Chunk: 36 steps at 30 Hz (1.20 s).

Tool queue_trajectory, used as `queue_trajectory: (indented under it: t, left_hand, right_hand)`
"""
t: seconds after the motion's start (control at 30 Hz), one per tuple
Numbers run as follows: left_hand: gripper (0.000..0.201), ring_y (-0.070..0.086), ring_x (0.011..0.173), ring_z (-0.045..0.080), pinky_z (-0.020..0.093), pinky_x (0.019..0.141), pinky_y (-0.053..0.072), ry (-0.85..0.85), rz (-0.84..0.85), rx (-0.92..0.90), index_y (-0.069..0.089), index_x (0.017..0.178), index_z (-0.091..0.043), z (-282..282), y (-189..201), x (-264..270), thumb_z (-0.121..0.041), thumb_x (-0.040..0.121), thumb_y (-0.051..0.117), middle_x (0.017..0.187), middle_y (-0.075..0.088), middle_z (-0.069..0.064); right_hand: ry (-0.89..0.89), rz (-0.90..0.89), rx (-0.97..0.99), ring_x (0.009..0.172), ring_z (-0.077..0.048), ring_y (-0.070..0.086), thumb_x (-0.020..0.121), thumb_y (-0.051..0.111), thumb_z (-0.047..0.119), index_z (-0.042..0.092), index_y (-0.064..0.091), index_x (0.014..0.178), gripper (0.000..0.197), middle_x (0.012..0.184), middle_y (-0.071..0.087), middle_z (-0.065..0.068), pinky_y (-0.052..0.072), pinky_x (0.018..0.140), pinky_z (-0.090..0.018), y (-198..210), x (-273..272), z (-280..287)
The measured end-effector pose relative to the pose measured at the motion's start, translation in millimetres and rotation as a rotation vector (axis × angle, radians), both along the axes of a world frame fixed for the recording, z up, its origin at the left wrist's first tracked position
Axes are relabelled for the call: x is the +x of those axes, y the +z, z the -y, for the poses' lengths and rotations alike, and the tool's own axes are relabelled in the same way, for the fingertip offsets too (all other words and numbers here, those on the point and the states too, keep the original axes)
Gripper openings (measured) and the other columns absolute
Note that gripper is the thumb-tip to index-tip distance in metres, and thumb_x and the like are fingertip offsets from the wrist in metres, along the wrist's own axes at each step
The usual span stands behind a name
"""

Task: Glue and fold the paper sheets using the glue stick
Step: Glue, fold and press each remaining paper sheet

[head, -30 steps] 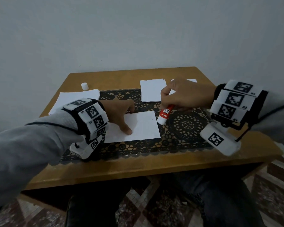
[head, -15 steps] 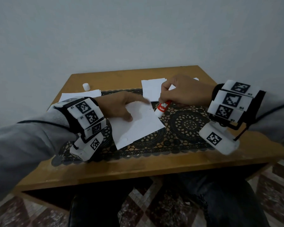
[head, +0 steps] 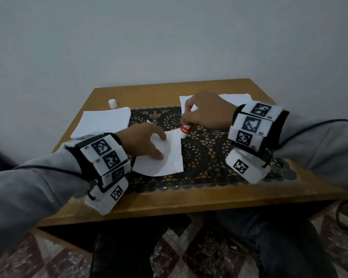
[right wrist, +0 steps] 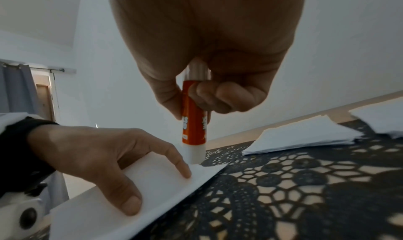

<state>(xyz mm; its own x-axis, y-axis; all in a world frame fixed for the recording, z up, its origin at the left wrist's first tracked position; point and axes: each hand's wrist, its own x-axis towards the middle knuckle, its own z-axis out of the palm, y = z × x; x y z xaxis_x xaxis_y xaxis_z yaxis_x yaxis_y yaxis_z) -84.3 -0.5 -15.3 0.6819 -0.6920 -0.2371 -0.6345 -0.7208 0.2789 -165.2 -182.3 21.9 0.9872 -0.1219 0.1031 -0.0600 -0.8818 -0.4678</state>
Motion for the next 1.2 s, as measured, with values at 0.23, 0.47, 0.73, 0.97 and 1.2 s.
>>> queue_trajectory:
  t: [0.23,0.47,0.73,0.97,1.2]
  left_hand:
    - [0.056,0.049,0.114,0.022,0.032,0.093,0.044,0.018,-0.026,0.002,0.054,0.126,-0.035,-2.0,-0.6,-1.7,-0.039,0.075,0.077,0.134,0.050,0.001]
    - [0.057,0.046,0.120,0.022,0.031,0.095,0.040,0.033,-0.054,-0.024,0.051,0.128,-0.035,-2.4,-3.5,-0.7,-0.040,0.077,0.076,0.139,0.047,0.001]
    - [0.053,0.042,0.125,0.020,0.029,0.097,0.036,0.049,-0.077,-0.048,0.055,0.125,-0.035,-3.0,-3.2,0.2,-0.042,0.076,0.076,0.143,0.044,-0.002]
    - [0.059,0.045,0.122,0.021,0.031,0.097,0.039,0.031,-0.060,-0.037,0.053,0.128,-0.036,-3.5,-4.3,0.5,-0.042,0.075,0.077,0.138,0.048,0.000]
    - [0.061,0.044,0.123,0.022,0.032,0.099,0.039,0.023,-0.043,-0.029,0.052,0.130,-0.035,-2.5,-4.4,-0.2,-0.041,0.075,0.077,0.138,0.048,0.002]
  right_hand:
    - [-0.043,0.029,-0.118,0.082,-0.016,0.053,0.086,0.062,0.030,0.010,0.071,0.083,0.022,0.091,0.062,-0.003,0.033,0.053,-0.020,-8.4,26.2,-7.8]
    - [-0.150,0.150,-0.109,0.057,-0.017,0.041,0.077,0.063,0.030,-0.004,0.068,0.073,0.035,0.062,0.047,-0.008,0.032,0.053,-0.029,0.9,28.4,-3.2]
    - [-0.038,0.042,-0.132,0.075,-0.017,0.054,0.083,0.063,0.031,0.010,0.066,0.078,0.021,0.074,0.056,0.001,0.038,0.055,-0.027,-18.5,29.3,-10.1]
    - [-0.014,-0.012,-0.134,0.076,-0.016,0.052,0.084,0.063,0.030,0.025,0.052,0.070,0.019,0.078,0.050,0.004,0.041,0.067,-0.027,-25.4,35.5,-14.6]
    - [0.049,-0.021,-0.147,0.077,-0.017,0.053,0.083,0.064,0.031,0.022,0.054,0.068,0.020,0.089,0.059,-0.002,0.045,0.067,-0.031,-22.3,31.5,-19.1]
